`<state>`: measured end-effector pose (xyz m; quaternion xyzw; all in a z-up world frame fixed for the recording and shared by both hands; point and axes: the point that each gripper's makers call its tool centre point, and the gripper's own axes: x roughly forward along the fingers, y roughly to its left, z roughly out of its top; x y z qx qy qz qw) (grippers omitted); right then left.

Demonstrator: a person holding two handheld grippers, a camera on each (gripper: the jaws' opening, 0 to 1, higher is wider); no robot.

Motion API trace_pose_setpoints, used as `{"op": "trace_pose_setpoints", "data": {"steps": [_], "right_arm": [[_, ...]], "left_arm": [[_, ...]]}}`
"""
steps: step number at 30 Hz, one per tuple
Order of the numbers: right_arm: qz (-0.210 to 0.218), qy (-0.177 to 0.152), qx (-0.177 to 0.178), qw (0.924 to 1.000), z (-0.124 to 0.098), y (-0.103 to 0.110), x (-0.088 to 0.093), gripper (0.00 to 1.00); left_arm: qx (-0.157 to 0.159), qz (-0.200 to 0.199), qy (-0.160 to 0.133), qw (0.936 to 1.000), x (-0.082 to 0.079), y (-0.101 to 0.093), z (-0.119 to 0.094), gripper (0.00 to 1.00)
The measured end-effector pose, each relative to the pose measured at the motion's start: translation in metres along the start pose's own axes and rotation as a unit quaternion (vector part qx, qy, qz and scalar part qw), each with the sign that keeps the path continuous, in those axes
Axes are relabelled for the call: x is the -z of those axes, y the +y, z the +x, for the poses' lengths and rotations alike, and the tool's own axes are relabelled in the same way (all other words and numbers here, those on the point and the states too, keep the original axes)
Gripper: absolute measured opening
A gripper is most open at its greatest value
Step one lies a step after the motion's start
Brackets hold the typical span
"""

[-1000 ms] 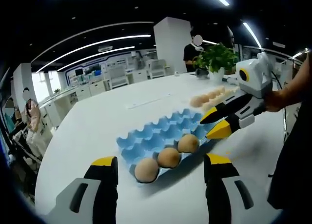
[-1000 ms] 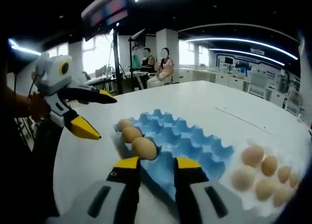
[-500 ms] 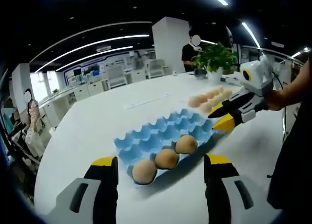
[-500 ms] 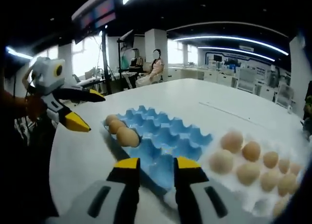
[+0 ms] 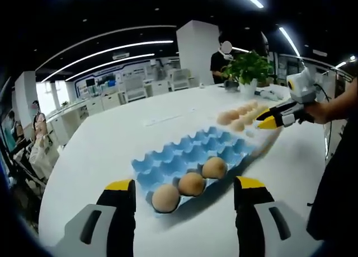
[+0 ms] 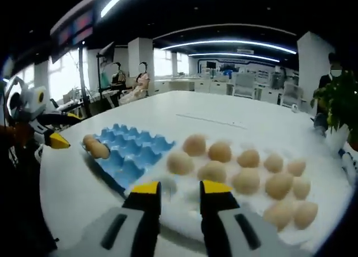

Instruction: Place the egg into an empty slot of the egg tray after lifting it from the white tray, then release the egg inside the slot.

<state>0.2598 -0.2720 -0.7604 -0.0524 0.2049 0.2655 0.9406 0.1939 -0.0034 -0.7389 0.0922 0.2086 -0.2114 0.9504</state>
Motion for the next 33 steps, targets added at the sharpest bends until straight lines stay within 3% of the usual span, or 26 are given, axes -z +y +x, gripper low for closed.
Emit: {"op": "trace_pose_setpoints", "data": {"steps": [17,33], "right_arm": [[0.019,-0.007,0.105,0.9943,-0.03,-0.075,0.004,0.26],[0.045,0.005,0.147,0.9881,-0.041,-0.105,0.021,0.28]], "left_arm": [[-0.014,-0.01,-0.018,0.9997,-0.009,0.006,0.0,0.73],[-0.008,-0.012,-0.013,0.9998,-0.007,0.005,0.0,0.71]]}}
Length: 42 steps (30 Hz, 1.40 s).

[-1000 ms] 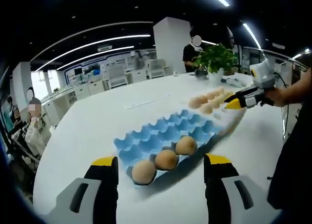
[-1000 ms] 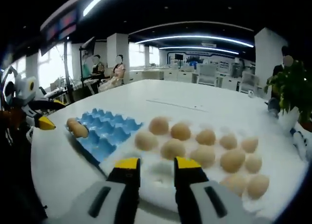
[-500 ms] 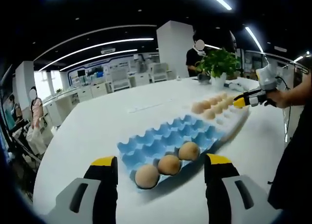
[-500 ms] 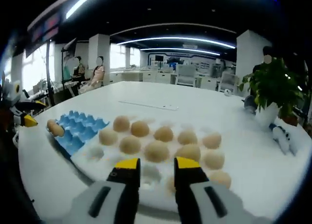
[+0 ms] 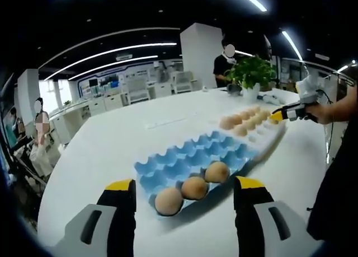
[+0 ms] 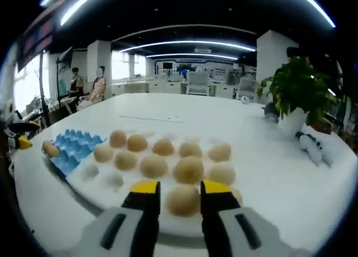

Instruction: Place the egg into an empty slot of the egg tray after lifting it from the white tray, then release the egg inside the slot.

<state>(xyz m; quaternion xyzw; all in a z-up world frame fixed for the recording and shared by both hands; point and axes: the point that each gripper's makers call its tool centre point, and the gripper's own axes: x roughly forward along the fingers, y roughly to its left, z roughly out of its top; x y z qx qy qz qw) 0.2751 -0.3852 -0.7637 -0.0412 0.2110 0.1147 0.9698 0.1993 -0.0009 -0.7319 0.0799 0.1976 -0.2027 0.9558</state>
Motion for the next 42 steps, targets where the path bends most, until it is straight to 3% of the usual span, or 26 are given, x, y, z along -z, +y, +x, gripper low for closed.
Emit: {"op": "trace_pose_setpoints", "data": {"steps": [12,15,22,42], "right_arm": [[0.01,0.018,0.003,0.9998,0.007,-0.003,0.016,0.27],[0.03,0.01,0.003,0.9995,0.007,-0.006,0.015,0.26],[0.014,0.008,0.007,0.9998,0.007,-0.003,0.015,0.25],[0.034,0.01,0.01,0.9993,0.004,-0.004,0.011,0.24]], "left_arm": [[-0.001,-0.005,0.003,1.0,0.003,0.0,-0.002,0.7],[-0.005,-0.006,0.003,1.0,0.004,0.002,-0.002,0.7],[-0.006,-0.007,0.006,0.9999,0.007,0.003,-0.002,0.7],[-0.001,-0.005,0.005,1.0,0.004,0.002,-0.002,0.7]]}}
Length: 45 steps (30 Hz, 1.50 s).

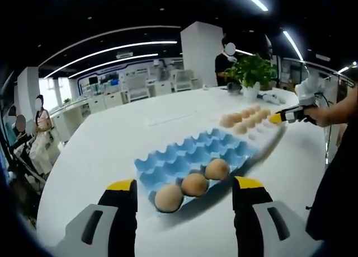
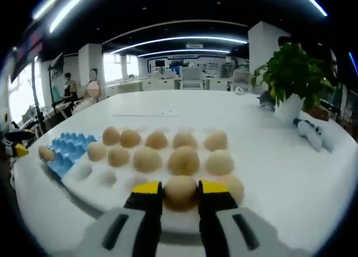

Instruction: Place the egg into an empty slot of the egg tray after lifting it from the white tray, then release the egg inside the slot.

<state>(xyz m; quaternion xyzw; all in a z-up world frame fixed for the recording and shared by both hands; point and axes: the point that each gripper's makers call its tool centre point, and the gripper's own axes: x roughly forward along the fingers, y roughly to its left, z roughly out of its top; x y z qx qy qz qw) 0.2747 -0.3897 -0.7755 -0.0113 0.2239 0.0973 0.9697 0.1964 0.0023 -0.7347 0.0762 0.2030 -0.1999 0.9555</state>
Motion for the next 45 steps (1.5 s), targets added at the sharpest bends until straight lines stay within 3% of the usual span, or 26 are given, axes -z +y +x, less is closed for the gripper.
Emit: {"op": "trace_pose_setpoints", "data": {"steps": [10,28,35,45], "right_arm": [[0.005,-0.015,0.002,0.9999,-0.008,0.0,-0.011,0.24],[-0.003,-0.042,-0.043,0.9982,-0.017,0.04,-0.037,0.24],[-0.014,-0.045,-0.078,0.9958,-0.013,0.07,-0.043,0.24],[-0.032,-0.047,-0.153,0.9866,-0.008,0.132,-0.047,0.24]], "left_arm": [[0.003,-0.002,0.001,1.0,0.0,-0.003,0.001,0.69],[0.008,-0.001,0.001,1.0,0.0,-0.004,0.002,0.69],[0.01,-0.001,-0.001,1.0,0.0,-0.003,0.002,0.69],[0.009,-0.001,0.001,1.0,0.0,-0.003,0.002,0.7]]}}
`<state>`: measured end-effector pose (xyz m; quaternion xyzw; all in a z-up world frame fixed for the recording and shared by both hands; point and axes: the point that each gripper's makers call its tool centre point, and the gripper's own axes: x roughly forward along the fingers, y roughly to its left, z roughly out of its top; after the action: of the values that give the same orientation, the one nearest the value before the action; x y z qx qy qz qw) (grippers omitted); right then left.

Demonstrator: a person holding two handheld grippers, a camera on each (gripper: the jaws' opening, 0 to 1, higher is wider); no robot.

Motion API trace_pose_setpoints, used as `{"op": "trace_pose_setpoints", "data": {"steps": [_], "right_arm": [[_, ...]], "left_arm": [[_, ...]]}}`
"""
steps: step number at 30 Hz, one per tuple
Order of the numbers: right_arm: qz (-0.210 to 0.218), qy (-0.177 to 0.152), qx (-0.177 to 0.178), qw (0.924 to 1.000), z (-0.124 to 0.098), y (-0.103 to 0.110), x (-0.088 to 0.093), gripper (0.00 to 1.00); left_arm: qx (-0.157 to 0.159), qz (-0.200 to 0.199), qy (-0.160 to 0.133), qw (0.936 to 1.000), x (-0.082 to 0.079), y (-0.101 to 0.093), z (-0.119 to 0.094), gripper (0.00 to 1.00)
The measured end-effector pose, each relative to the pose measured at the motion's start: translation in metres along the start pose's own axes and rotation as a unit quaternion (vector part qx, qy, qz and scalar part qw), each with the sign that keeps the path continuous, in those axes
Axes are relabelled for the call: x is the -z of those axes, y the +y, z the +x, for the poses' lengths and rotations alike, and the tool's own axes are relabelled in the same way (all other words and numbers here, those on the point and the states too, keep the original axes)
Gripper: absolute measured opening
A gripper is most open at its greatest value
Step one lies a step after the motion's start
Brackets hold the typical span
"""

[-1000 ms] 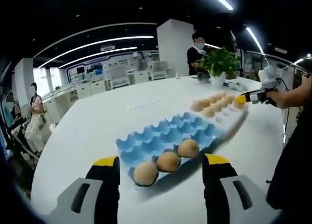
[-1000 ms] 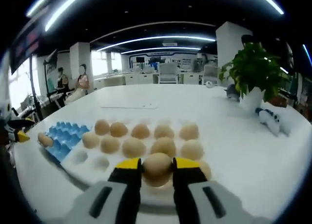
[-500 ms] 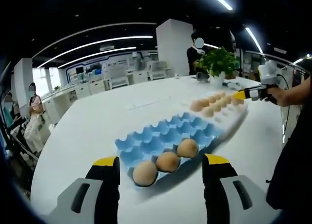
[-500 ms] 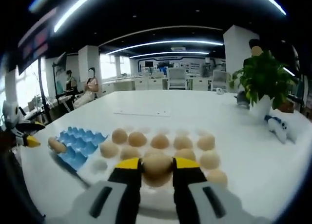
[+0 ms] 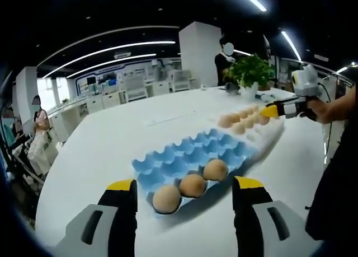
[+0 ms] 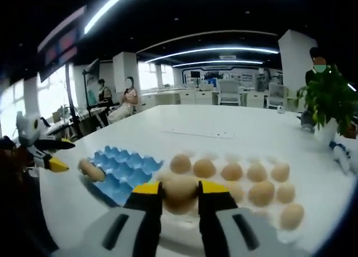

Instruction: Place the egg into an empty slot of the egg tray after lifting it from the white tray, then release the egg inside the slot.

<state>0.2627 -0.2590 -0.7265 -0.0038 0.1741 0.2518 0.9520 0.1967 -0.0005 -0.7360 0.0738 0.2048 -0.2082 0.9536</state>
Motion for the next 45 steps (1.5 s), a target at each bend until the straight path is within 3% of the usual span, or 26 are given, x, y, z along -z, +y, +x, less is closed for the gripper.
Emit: {"op": "trace_pose_setpoints", "data": {"steps": [6,15,21,31,42,45], "right_arm": [[-0.011,0.0,-0.047,0.9988,0.014,0.036,-0.002,0.24],[-0.025,0.005,-0.11,0.9936,0.031,0.084,-0.004,0.24],[-0.054,0.015,-0.148,0.9873,0.044,0.113,0.002,0.24],[-0.077,0.036,-0.185,0.979,0.063,0.141,0.019,0.24],[-0.096,0.05,-0.189,0.976,0.075,0.139,0.038,0.24],[-0.098,0.043,-0.193,0.9754,0.074,0.139,0.036,0.24]], "left_arm": [[-0.007,-0.006,0.002,1.0,0.002,0.002,0.0,0.78],[-0.014,-0.043,0.003,0.999,0.006,0.008,-0.001,0.99],[-0.01,-0.057,0.004,0.9983,0.005,0.004,-0.001,1.0],[-0.014,-0.058,0.0,0.9982,0.003,0.006,-0.004,1.0],[-0.018,-0.065,-0.007,0.9977,0.002,0.013,-0.004,0.98],[-0.02,-0.064,-0.008,0.9977,0.002,0.014,-0.004,0.98]]}}
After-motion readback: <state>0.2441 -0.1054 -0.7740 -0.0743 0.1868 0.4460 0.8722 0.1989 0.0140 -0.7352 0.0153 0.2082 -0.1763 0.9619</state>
